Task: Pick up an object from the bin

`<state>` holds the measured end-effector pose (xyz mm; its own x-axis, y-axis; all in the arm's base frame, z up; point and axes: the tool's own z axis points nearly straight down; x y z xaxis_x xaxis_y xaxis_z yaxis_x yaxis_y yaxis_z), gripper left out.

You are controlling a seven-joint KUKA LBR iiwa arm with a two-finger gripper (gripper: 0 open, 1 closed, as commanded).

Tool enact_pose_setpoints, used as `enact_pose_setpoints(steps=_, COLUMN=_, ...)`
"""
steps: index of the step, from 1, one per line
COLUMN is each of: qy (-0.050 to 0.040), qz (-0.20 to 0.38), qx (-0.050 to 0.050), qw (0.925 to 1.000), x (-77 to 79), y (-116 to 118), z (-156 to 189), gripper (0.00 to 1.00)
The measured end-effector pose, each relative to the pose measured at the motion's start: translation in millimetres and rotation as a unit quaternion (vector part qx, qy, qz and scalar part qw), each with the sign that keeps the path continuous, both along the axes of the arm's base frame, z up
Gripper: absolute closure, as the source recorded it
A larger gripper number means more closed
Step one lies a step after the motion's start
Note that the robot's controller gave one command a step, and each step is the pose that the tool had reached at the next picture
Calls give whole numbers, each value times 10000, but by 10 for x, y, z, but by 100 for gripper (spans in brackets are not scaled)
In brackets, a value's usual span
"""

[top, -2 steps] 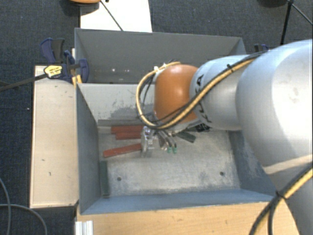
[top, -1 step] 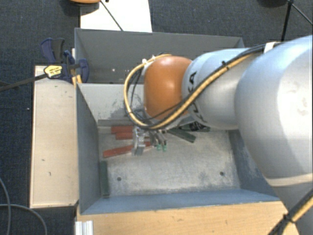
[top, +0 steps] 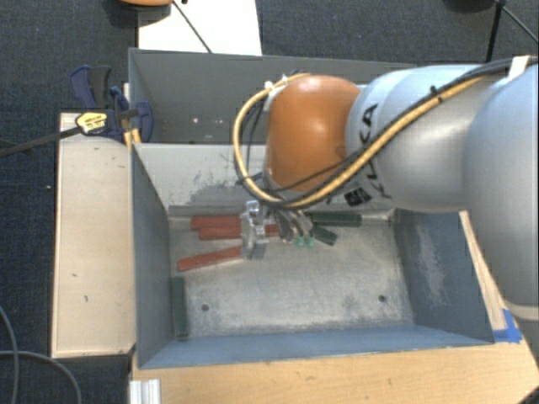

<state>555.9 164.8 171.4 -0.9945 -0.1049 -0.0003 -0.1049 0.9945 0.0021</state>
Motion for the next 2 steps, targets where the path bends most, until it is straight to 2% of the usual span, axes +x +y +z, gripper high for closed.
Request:
enact_pose_setpoints(steps=1, qy=1, qz=1131, qx=-18, qw=9936, x=-111, y=161, z=663, gripper=100)
enact_pose_setpoints(steps=2, qy=27, qz=-46, qx=-16, qw=10000, x=-141, y=412, z=-189, gripper=0)
